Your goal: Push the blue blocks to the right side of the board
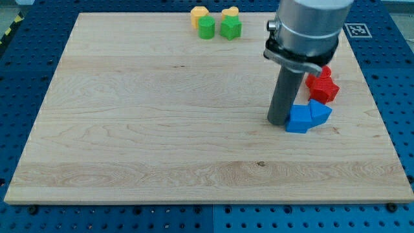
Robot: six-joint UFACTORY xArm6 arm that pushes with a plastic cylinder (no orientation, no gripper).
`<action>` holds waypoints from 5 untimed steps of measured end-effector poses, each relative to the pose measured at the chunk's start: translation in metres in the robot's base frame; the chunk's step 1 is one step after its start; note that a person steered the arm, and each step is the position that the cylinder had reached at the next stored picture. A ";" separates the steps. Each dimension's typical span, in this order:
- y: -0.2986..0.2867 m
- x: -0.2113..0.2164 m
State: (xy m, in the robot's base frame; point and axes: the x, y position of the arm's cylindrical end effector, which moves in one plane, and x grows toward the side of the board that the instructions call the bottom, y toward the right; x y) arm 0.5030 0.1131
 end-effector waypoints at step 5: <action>-0.018 -0.015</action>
